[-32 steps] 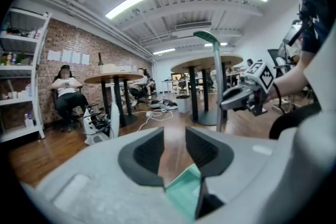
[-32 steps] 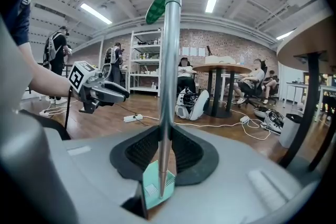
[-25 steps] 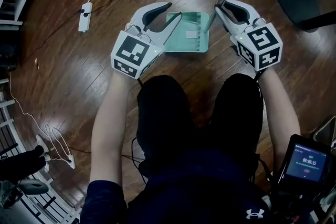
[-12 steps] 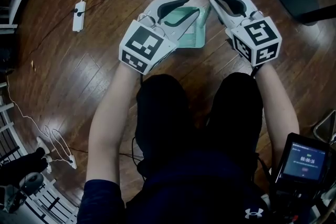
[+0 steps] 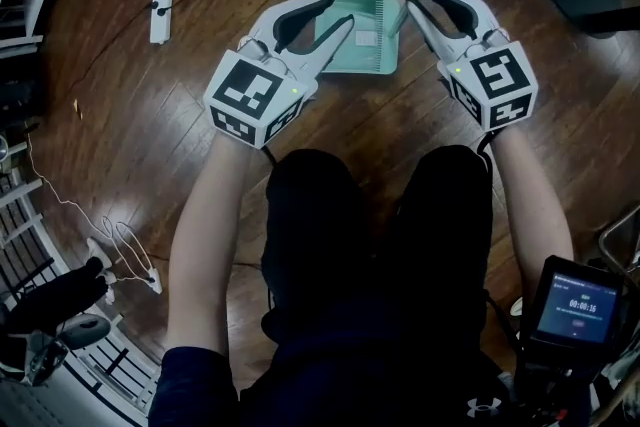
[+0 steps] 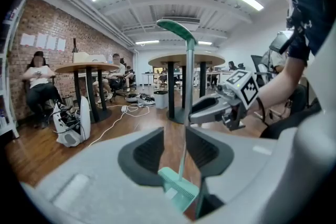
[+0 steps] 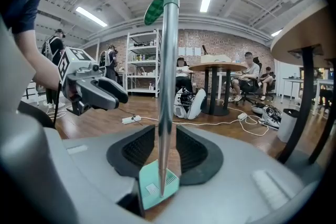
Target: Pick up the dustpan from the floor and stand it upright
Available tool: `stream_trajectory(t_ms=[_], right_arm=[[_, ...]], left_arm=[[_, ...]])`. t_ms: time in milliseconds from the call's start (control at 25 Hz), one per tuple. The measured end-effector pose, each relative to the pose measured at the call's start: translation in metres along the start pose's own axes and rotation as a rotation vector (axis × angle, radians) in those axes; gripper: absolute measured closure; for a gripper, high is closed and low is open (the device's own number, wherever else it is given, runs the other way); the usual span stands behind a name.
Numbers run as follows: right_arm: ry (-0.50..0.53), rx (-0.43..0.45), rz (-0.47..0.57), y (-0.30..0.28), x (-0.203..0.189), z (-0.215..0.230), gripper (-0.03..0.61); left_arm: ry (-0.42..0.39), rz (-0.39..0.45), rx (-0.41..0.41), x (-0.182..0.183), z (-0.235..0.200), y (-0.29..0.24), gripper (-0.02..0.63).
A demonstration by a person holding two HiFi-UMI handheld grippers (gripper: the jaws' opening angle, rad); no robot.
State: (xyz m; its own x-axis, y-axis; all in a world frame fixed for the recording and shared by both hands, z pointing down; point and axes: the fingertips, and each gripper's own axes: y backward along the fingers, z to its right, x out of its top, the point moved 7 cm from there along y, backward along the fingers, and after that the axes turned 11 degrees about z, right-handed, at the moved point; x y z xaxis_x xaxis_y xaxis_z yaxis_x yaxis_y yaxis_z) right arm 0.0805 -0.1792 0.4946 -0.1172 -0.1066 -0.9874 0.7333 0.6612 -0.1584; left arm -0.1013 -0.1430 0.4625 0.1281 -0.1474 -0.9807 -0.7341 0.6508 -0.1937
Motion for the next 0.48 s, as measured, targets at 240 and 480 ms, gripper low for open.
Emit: stream_trajectory(t_ms=[240, 480], right_arm=[[-0.043, -0.032, -0.100, 0.037, 0.016, -0.009, 0.404], [-0.129, -0.026, -0.117, 0.088, 0.081, -0.018, 0.536]], left_arm=[[0.038, -0.066, 0.134, 0.019, -0.007, 0.033, 0.482], [0.068, -0.077, 0.228, 0.085, 0.011, 0.078, 0.505]])
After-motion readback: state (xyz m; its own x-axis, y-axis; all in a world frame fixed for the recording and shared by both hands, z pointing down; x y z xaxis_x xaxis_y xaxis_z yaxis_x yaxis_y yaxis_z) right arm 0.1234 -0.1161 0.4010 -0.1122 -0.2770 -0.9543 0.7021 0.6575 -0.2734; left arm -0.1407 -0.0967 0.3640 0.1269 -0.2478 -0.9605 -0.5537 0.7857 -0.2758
